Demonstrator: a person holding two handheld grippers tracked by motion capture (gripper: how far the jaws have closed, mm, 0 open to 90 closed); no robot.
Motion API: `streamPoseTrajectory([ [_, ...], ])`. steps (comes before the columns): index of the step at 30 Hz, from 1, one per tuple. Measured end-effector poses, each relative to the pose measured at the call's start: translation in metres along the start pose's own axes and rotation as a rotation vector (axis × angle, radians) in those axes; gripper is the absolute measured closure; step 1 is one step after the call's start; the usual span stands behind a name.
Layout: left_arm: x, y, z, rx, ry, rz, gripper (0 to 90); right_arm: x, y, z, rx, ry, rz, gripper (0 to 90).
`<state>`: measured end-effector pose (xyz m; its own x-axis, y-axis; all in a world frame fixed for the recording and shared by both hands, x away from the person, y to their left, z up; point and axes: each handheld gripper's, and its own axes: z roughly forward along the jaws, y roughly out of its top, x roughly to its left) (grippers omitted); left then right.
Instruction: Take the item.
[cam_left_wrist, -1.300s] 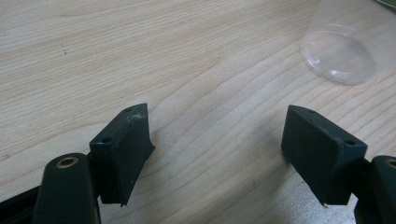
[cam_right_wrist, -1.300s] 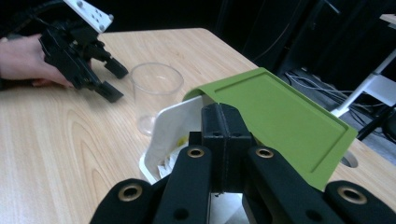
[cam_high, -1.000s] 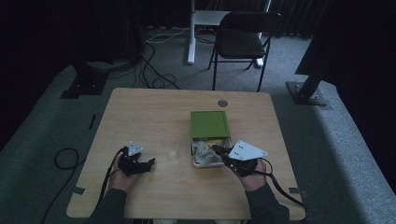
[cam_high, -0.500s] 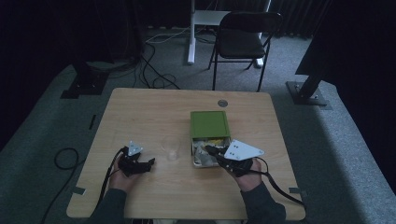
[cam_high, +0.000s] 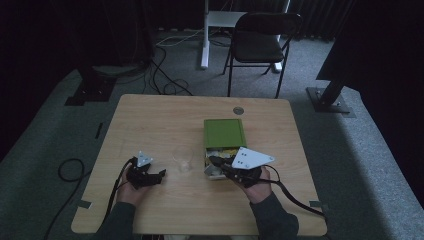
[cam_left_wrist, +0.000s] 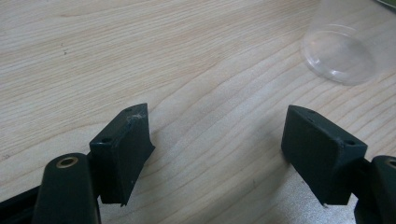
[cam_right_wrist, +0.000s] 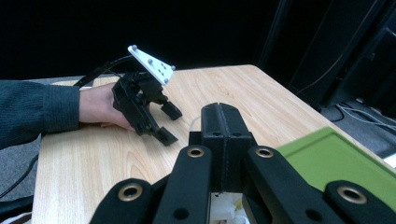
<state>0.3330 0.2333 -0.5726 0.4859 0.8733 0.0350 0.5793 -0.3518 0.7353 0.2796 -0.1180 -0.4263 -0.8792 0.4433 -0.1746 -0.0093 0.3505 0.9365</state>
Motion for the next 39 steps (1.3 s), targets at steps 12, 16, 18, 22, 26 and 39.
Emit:
streamPoseTrajectory([
  [12, 0.000, 0.000, 0.000, 0.000, 0.000, 0.000, 25.0, -0.002, 0.009, 0.016, -0.031, 0.039, 0.019, 90.0],
  [16, 0.000, 0.000, 0.000, 0.001, -0.001, 0.000, 25.0, -0.005, 0.010, 0.017, -0.035, 0.035, 0.024, 90.0],
  [18, 0.000, 0.000, 0.000, 0.002, -0.001, 0.001, 25.0, -0.006, 0.010, 0.017, -0.041, 0.034, 0.030, 90.0],
  [22, 0.000, 0.000, 0.000, 0.001, -0.001, 0.000, 25.0, -0.009, 0.011, 0.017, -0.049, 0.035, 0.037, 90.0],
  [26, 0.000, 0.000, 0.000, 0.002, -0.001, 0.000, 25.0, -0.012, 0.013, 0.016, -0.048, 0.024, 0.033, 90.0],
  [39, 0.000, 0.000, 0.000, 0.002, -0.001, -0.001, 25.0, -0.017, 0.026, 0.034, -0.051, 0.043, 0.024, 90.0],
])
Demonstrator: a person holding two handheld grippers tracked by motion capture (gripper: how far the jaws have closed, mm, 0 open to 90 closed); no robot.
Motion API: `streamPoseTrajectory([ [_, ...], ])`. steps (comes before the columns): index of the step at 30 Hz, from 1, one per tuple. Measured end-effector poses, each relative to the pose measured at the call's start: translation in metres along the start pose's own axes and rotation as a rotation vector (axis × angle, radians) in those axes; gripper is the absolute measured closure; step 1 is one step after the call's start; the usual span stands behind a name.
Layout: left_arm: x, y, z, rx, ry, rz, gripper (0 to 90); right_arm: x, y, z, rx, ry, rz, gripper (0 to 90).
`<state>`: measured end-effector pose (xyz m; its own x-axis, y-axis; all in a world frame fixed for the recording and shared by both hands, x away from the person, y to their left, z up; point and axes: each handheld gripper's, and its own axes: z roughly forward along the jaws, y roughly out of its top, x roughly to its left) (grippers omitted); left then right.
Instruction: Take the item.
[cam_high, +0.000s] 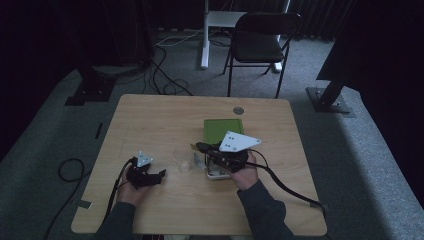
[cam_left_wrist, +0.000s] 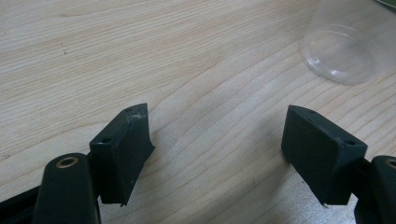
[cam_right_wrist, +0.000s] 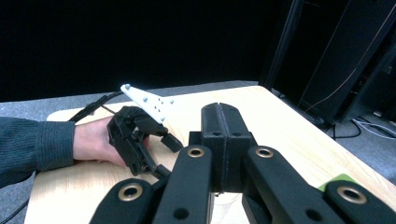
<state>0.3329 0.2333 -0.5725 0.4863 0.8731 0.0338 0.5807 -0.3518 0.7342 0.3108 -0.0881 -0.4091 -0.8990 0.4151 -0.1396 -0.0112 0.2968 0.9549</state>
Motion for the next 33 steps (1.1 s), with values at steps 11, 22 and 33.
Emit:
streamPoseTrajectory([
  [11, 0.000, 0.000, 0.000, -0.002, 0.000, -0.002, 25.0, -0.013, 0.007, 0.009, -0.027, -0.009, 0.024, 90.0],
  [22, 0.000, 0.000, 0.000, 0.000, 0.000, -0.002, 25.0, -0.021, 0.014, 0.019, -0.035, -0.007, 0.029, 90.0],
  [33, 0.000, 0.000, 0.000, 0.001, -0.001, 0.000, 25.0, -0.024, 0.012, 0.026, -0.032, 0.002, 0.047, 90.0],
])
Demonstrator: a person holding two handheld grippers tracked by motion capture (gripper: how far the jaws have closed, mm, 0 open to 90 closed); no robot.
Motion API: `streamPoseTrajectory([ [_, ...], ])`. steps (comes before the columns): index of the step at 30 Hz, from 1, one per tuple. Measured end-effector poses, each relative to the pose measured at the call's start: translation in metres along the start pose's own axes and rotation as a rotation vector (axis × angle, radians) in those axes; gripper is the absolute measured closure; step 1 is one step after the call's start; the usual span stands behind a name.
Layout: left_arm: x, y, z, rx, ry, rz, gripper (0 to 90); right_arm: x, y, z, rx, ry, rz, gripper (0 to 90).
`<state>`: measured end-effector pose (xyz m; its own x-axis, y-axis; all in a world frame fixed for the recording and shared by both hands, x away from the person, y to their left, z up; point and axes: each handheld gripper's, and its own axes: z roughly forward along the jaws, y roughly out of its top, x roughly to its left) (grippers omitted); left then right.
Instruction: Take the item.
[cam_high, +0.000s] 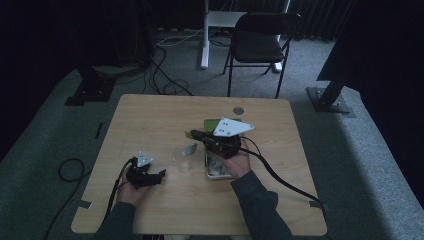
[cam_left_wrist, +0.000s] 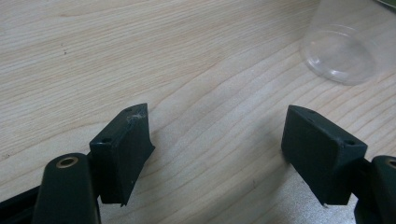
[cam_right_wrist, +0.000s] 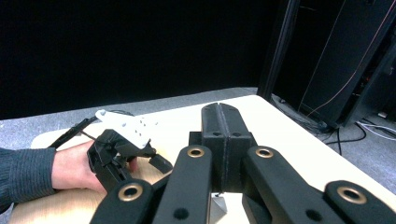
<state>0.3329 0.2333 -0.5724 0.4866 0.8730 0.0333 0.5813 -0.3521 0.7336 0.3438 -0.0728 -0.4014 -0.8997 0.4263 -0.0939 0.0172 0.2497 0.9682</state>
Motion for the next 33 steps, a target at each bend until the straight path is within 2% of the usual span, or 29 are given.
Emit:
streamPoseTrajectory([
  [8, 0.000, 0.000, 0.000, 0.000, 0.000, 0.002, 25.0, 0.001, 0.005, 0.010, 0.009, 0.004, -0.015, 90.0],
  [19, 0.000, 0.000, 0.000, -0.001, 0.001, 0.000, 25.0, -0.004, -0.003, 0.023, 0.020, 0.023, 0.018, 90.0],
  [33, 0.000, 0.000, 0.000, 0.000, 0.000, 0.001, 25.0, -0.006, -0.011, 0.035, 0.050, 0.025, 0.029, 90.0],
])
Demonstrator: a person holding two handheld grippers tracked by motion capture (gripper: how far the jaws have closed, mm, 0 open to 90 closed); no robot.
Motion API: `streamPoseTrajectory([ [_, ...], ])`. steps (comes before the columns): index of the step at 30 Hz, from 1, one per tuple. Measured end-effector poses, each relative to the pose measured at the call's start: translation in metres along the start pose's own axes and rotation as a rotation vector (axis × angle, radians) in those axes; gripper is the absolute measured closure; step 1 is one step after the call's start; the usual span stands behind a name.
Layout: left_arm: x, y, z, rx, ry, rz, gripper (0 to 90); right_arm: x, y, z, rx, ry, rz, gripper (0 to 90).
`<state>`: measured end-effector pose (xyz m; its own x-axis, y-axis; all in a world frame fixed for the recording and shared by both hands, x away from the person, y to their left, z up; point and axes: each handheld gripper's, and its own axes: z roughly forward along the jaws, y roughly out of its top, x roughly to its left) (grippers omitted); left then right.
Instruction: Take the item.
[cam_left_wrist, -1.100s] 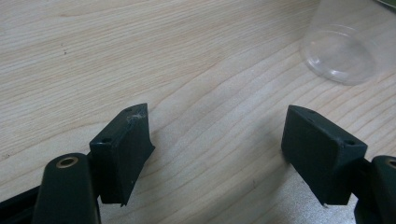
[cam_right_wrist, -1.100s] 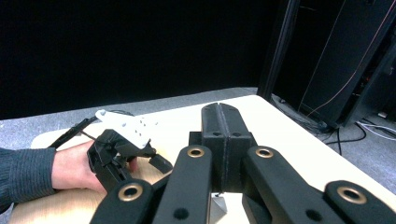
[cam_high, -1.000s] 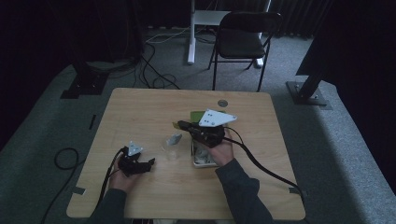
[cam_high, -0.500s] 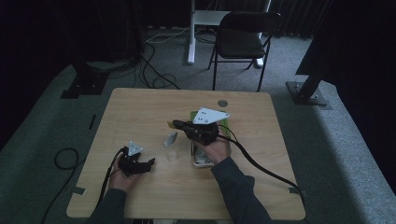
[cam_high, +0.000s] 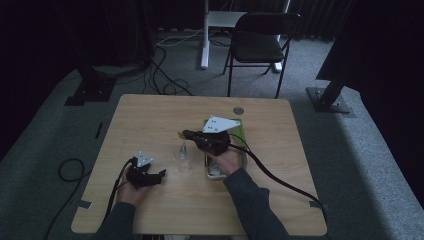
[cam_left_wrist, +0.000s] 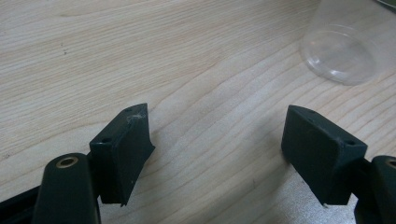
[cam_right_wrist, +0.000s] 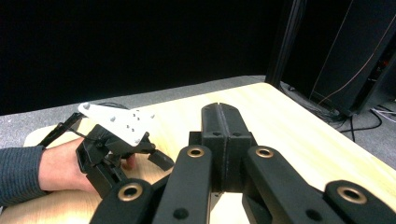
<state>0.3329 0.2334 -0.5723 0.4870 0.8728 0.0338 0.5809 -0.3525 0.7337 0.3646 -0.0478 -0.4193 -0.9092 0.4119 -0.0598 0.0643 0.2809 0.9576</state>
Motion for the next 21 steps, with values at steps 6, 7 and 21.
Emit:
streamPoseTrajectory([
  [6, 0.000, 0.000, 0.000, 0.000, 0.000, 0.000, 25.0, 0.000, -0.002, 0.003, 0.006, -0.005, 0.000, 90.0],
  [7, 0.000, 0.000, 0.000, 0.000, 0.000, 0.000, 25.0, 0.000, -0.002, 0.003, 0.006, -0.005, 0.000, 90.0],
  [21, 0.000, 0.000, 0.000, -0.001, 0.000, 0.000, 25.0, -0.003, -0.008, 0.011, 0.028, -0.007, 0.004, 88.1],
])
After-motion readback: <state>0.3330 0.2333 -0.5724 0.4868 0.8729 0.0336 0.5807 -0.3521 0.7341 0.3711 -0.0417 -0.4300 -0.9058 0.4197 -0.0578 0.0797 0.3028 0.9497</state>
